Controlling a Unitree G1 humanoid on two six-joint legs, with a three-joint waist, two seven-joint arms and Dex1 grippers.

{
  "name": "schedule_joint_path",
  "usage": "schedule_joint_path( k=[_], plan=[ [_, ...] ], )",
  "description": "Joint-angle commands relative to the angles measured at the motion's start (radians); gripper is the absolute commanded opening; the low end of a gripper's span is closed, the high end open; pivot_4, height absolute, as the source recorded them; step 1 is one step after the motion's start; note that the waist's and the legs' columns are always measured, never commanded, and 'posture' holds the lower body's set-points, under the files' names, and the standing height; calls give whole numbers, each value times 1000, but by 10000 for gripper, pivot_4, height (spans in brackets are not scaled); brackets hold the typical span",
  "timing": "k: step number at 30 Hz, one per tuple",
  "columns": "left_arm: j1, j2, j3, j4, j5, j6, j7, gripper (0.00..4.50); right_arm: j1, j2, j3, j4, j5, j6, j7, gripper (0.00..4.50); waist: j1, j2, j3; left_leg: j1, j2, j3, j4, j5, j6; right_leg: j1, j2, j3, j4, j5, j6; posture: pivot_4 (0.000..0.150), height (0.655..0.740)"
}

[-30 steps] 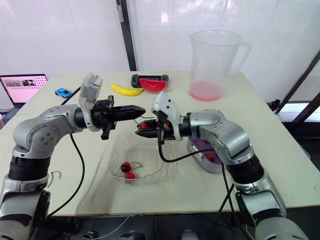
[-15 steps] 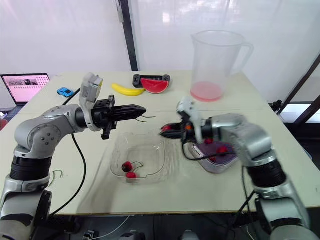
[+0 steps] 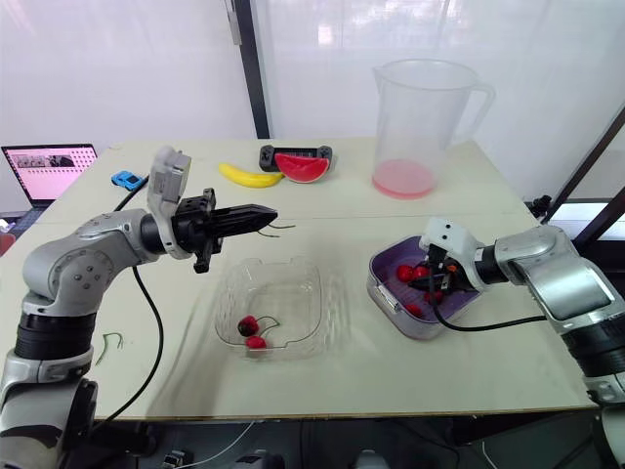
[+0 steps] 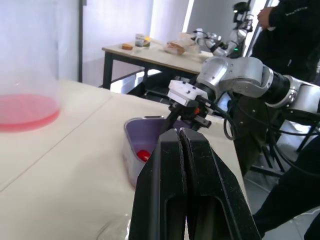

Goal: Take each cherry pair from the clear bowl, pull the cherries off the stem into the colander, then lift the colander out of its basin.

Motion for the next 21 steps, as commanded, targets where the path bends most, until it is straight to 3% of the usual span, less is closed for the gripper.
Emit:
schedule_joint_path(
  k=[1, 2, 3, 10, 14, 21],
  plan=[
    [18, 22, 48, -50, -19, -2, 17, 0, -27, -16, -56, -12, 8, 2, 19, 38408, 1, 0, 0, 0, 0, 0, 0, 0, 0, 0, 0, 0, 0, 0, 0, 1500, 7400],
    [26, 27, 57, -55, -22, 0, 23, 0, -42, -24, -77, -11, 25, 9, 32, 42797, 2, 0, 0, 0, 0, 0, 0, 1, -1, 0, 0, 0, 0, 0, 0, 1500, 7400],
    [35, 34, 67, -59, -25, 2, 29, 0, -63, -32, -104, -13, 54, 27, 52, 44419, 2, 0, 0, 0, 0, 0, 0, 1, -1, 0, 0, 0, 0, 0, 0, 1500, 7400],
    [115, 92, 144, -100, -66, 35, 58, 0, -227, 13, -233, -127, 337, 204, 171, 44419, 0, 0, 0, 0, 1, 0, -1, 0, 1, 0, 0, 0, -1, 0, 0, 1500, 7400],
    [250, 196, 226, -110, -51, 40, 24, 0, -299, 119, -236, -238, 523, 313, 184, 44419, -15, 0, 0, 0, 1, -1, -2, -1, 1, 0, 0, 0, 0, 0, 0, 1500, 7400],
    [594, 323, 382, -19, 81, -22, -2, 0, -315, 208, -135, -230, 481, 248, 178, 44419, -5, 1, 1, 1, 2, 0, -2, -1, 2, 0, -2, 0, -1, 0, 0, 1500, 7400]
  ],
)
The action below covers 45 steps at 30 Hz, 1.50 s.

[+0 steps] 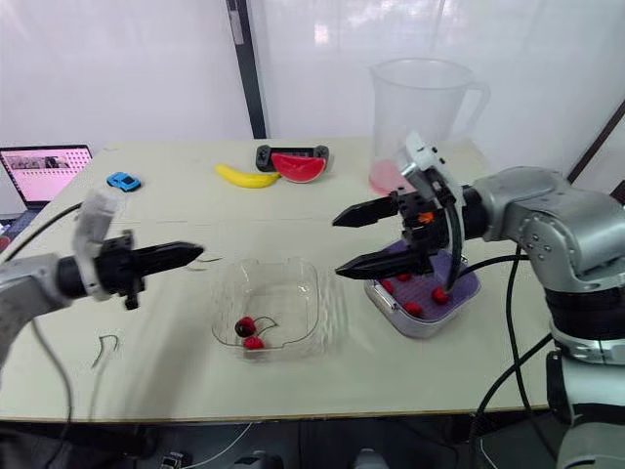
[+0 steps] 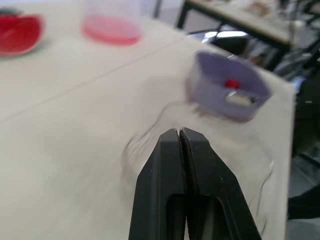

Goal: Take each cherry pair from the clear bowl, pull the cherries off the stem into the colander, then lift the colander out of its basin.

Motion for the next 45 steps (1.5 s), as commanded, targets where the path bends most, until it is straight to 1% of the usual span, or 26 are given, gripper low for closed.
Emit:
schedule_joint_path(
  k=[1, 5, 7, 12, 16, 18, 20, 21, 22, 23, 24, 26, 27, 29, 34, 36, 38, 41, 42, 45],
  plan=[
    [135, 10, 82, 42, 76, -48, 10, 0, -11, 19, 29, 10, -38, -55, 0, 44419, 2, 0, 0, 0, 0, 0, 0, 0, 0, 0, 0, 0, 0, 0, 0, 1500, 7400],
    [268, -38, 105, 97, 132, -112, 27, 0, -10, 35, 57, 37, -76, -99, 2, 44419, 10, 0, 0, 0, 0, 0, 0, 0, 0, 0, -1, 0, 0, 0, 0, 1500, 7400],
    [295, -54, 94, 115, 164, -131, 51, 0, -9, 46, 48, 40, -68, -108, 1, 44419, 17, 0, 0, 0, 0, 0, 0, 0, 0, 0, -1, 0, 0, 0, 0, 1500, 7400],
    [270, -64, 70, 231, 267, -222, 106, 0, -1, 51, 30, 20, -49, -99, -10, 44419, 26, 0, 0, 0, 0, 0, 0, 0, 0, 0, -2, -1, 0, 0, 0, 1500, 7400],
    [237, -76, 42, 274, 305, -267, 114, 0, 12, 56, -5, 4, -21, -78, -39, 44419, 25, 0, 0, 0, -1, 0, 0, 0, 0, -1, -2, -1, 0, 0, 0, 1500, 7400],
    [218, -83, 36, 300, 314, -281, 117, 5884, 20, 50, -10, -8, -14, -75, -45, 45000, 23, 0, 0, 0, -1, 0, 0, 0, 0, -1, -2, -1, 0, 0, 0, 1500, 7400],
    [203, -88, 34, 321, 319, -291, 122, 12780, 27, 45, -12, -15, -16, -75, -50, 45000, 23, 0, 0, 0, 0, 0, 0, 0, 0, -1, -1, -1, 0, 0, 0, 1500, 7400],
    [199, -88, 34, 327, 320, -293, 119, 18014, 31, 43, -12, -16, -19, -78, -52, 45000, 22, 0, 0, 0, 0, 0, 0, 0, 0, -1, -1, -1, 0, 0, 0, 1500, 7400],
    [194, -87, 35, 331, 320, -294, 116, 24186, 34, 40, -13, -16, -20, -80, -51, 45000, 22, 0, 0, 0, 0, 0, 0, 0, 0, -1, -1, -1, 0, 0, 0, 1500, 7400],
    [183, -85, 41, 336, 312, -286, 115, 25807, 38, 37, -15, -15, -20, -81, -50, 45000, 21, 0, 0, 0, 0, 0, 0, 0, 0, -1, -1, -1, 0, 0, 0, 1500, 7400],
    [173, -78, 46, 338, 311, -288, 110, 32717, 42, 36, -22, -16, -9, -75, -47, 45000, 22, 0, 0, 0, 0, 0, 0, 0, 0, -1, -2, 0, 0, 0, 0, 1500, 7400],
    [144, -69, 71, 335, 285, -287, 96, 41255, 43, 38, -41, -25, 27, -50, -50, 45000, 24, 0, 0, 0, 0, 0, 0, 0, 0, -1, -1, -1, 1, 0, 0, 1500, 7400],
    [135, -62, 78, 333, 281, -289, 88, 44468, 45, 37, -44, -32, 34, -45, -52, 45000, 24, 0, 0, 0, 0, 0, 0, 0, 0, -1, -2, -1, 1, 0, 0, 1500, 7400],
    [126, -43, 85, 324, 279, -290, 71, 44468, 49, 35, -43, -40, 34, -43, -59, 45000, 22, 0, 0, 0, 0, 0, 0, 0, 0, -1, -2, -1, 1, 0, 0, 1500, 7400],
    [83, -3, 106, 276, 232, -289, 17, 44468, 62, 41, -13, -53, -22, -70, -105, 45000, 20, 0, 0, 0, 0, 0, 0, 0, 0, -1, -1, -1, 1, 0, 0, 1500, 7400],
    [65, 11, 102, 223, 191, -289, -44, 44468, 40, 73, 19, -54, -79, -51, -210, 45000, 21, 0, 0, 0, 0, 0, 0, 0, 0, -1, -1, -1, 1, 0, 0, 1500, 7400],
    [59, 32, 87, 155, 139, -271, -121, 44468, 2, 130, 77, -87, -137, -14, -332, 45000, 17, 0, 0, 0, 0, 0, 0, 0, 0, -1, -2, 0, 1, 0, 0, 1500, 7400],
    [60, 44, 60, 88, 116, -255, -164, 44468, -49, 201, 127, -130, -110, 68, -379, 45000, 14, 0, 0, -1, 0, 0, -2, 1, -1, -3, -1, 0, 1, 0, 0, 1500, 7400],
    [56, 43, 52, 71, 116, -257, -163, 44468, -68, 226, 147, -132, -105, 91, -388, 45000, 12, 0, 0, -1, 0, 0, -3, 1, -1, -4, -1, 0, 1, 0, 0, 1500, 7400],
    [23, 21, 27, 58, 186, -348, -124, 44468, -143, 281, 270, -97, -132, 247, -441, 45000, 9, 0, 0, -1, 0, 0, -2, 1, -1, -3, -1, 0, 1, 0, 0, 1500, 7400]
  ],
)
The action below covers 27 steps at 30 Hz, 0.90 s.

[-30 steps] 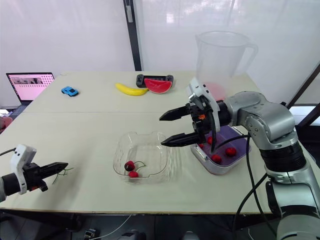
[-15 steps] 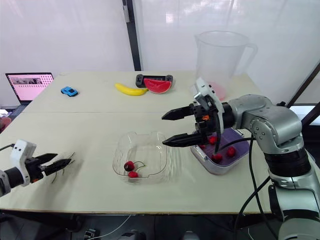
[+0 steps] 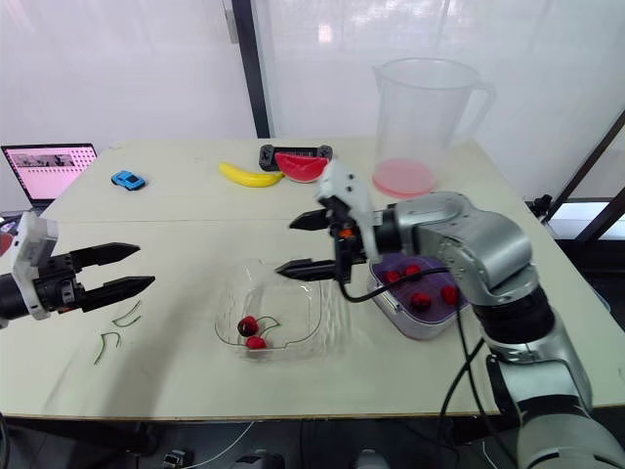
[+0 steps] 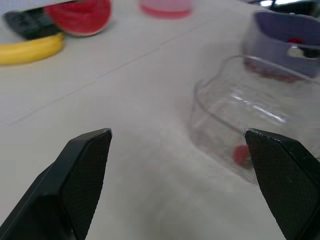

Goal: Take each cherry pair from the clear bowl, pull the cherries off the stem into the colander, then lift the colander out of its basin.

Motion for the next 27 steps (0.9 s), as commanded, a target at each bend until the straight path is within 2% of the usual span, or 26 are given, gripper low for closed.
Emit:
schedule_joint_path(
  k=[1, 8, 14, 27],
  plan=[
    [-33, -12, -14, -23, 57, -94, 29, 44468, -90, 43, 126, 12, -42, 138, -65, 45000, -5, -1, 0, 0, 0, 0, 0, 0, 0, 0, 0, 0, 0, 0, 0, 1500, 7400],
    [17, -30, -38, -74, 48, -82, 37, 44468, -130, 175, 351, 118, -212, 62, -136, 45000, -17, -2, -1, 0, -1, -1, 1, 0, 0, 0, 0, -1, 1, 0, 0, 1500, 7400],
    [55, -10, -23, -103, 13, -40, 13, 44468, -103, 250, 454, 168, -300, 54, -164, 45000, -21, -2, -1, 0, -1, -1, 0, 0, 0, -1, 2, -1, 2, 0, 0, 1500, 7400],
    [58, -7, -46, -84, 43, -43, 16, 44468, -40, 377, 466, 264, -356, 80, -191, 45000, -19, -1, -1, 0, -1, -2, 0, 0, 0, -1, 2, -1, 2, 0, 0, 1500, 7400]
  ],
)
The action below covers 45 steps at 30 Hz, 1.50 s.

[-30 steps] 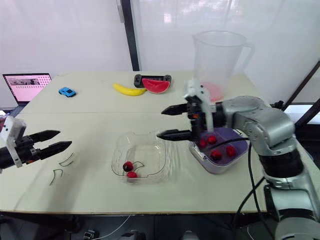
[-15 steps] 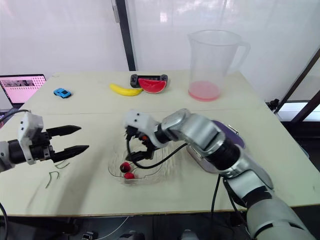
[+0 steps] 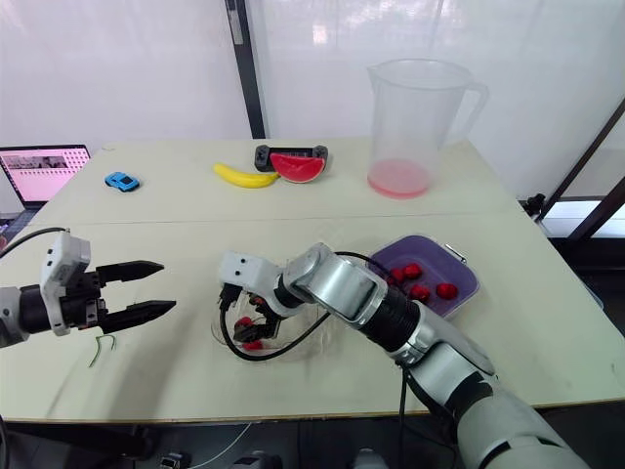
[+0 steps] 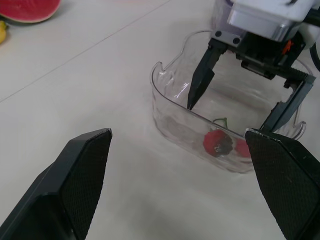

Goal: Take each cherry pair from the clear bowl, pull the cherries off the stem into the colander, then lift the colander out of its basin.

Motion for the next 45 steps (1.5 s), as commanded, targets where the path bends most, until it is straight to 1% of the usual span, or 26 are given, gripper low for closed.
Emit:
schedule_joint_path(
  k=[1, 3, 5, 14, 16, 17, 19, 20, 27, 31, 33, 37, 41, 43, 44, 45],
  plan=[
    [-15, 10, 6, 2, 19, -22, 11, 44861, 8, 29, -18, -5, -8, 15, -9, 42445, -1, 0, 0, 0, 0, 0, 0, 0, 0, 0, 0, 0, 0, 0, 0, 1500, 7400],
    [-17, 11, 8, 9, 29, -29, 11, 45000, 17, 33, -10, 7, -20, 22, -17, 35941, -1, 0, 0, 0, 0, 0, 0, 0, 0, 0, 0, 0, 0, 0, 0, 1500, 7400],
    [-20, 14, 9, 13, 30, -28, 9, 45000, 22, 39, -7, 15, -31, 20, -24, 27677, 0, 0, 0, 0, 0, 0, 0, 0, 0, 0, 0, 0, 0, 0, 0, 1500, 7400],
    [-51, 9, -14, 31, 42, -26, 7, 45000, 25, 47, -19, 17, -52, 21, -26, 27677, -2, 0, 0, 0, 0, 0, 0, 0, 0, 0, 0, 0, 0, 0, 0, 1500, 7400],
    [-56, 9, -20, 35, 42, -28, 8, 45000, 29, 47, -22, 19, -50, 22, -23, 22143, -1, 0, 0, 0, 0, 0, 0, 0, 0, 0, 0, 0, 0, 0, 0, 1500, 7400],
    [-58, 9, -23, 37, 43, -30, 9, 45000, 30, 47, -21, 20, -51, 21, -23, 18620, -1, 0, 0, 0, 0, 0, 0, 0, 0, 0, 0, 0, 0, 0, 0, 1500, 7400],
    [-63, 9, -28, 42, 44, -33, 9, 45000, 29, 44, -18, 19, -55, 18, -22, 9886, -1, 0, 0, 0, 0, 0, 0, 0, 0, 0, 0, 0, 0, 0, 0, 1500, 7400],
    [-64, 8, -29, 43, 44, -33, 9, 45000, 29, 43, -17, 17, -57, 17, -22, 7098, -1, 0, 0, 0, 0, 0, 0, 0, 0, 0, 0, 0, 0, 0, 0, 1500, 7400],
    [-73, 6, -40, 51, 50, -38, 6, 45000, 6, 6, -17, -25, -66, 9, -1, 7098, 0, 0, 0, 0, 0, 0, 0, 0, 0, 0, 0, 0, 0, 0, 0, 1500, 7400],
    [-82, -1, -50, 60, 55, -43, 8, 45000, -51, -76, 46, -59, -125, -178, 109, 7098, 0, 0, 0, 0, 0, 0, 0, 0, 0, 0, 0, 0, 0, 0, 0, 1500, 7400],
    [-76, -5, -55, 55, 55, -36, 11, 45000, -80, -119, 95, -36, -194, -301, 155, 7098, -1, 0, 0, 0, 0, 0, 0, 0, 0, 0, 0, 0, 0, 0, 0, 1500, 7400],
    [-59, -10, -55, 43, 51, -29, 20, 45000, -103, -126, 147, 48, -285, -467, 220, 7098, -3, 0, 0, 0, 0, 0, 0, 0, 0, 0, 1, 0, 0, 0, 0, 1500, 7400],
    [-56, -9, -55, 39, 50, -28, 25, 45000, -99, -113, 164, 107, -363, -550, 252, 7098, -2, 0, 0, 0, 0, 0, 0, 0, 0, 0, 1, 0, 0, 0, 0, 1500, 7400],
    [-56, -8, -55, 37, 50, -27, 28, 45000, -97, -98, 153, 131, -387, -545, 255, 16141, -2, 0, 0, 0, 0, 0, 0, 0, 0, 0, 1, 0, 0, 0, 0, 1500, 7400],
    [-54, -9, -56, 38, 51, -28, 28, 45000, -97, -95, 141, 127, -389, -537, 267, 19604, 0, 0, 0, 0, 0, 0, 0, 0, 0, 0, 1, 0, 0, 0, 0, 1500, 7400],
    [-53, -9, -55, 37, 50, -27, 28, 45000, -95, -94, 132, 121, -390, -533, 279, 24203, 0, 0, 0, 0, 0, 0, 0, 0, -1, 0, 1, 0, 0, 0, 0, 1500, 7400]
  ],
)
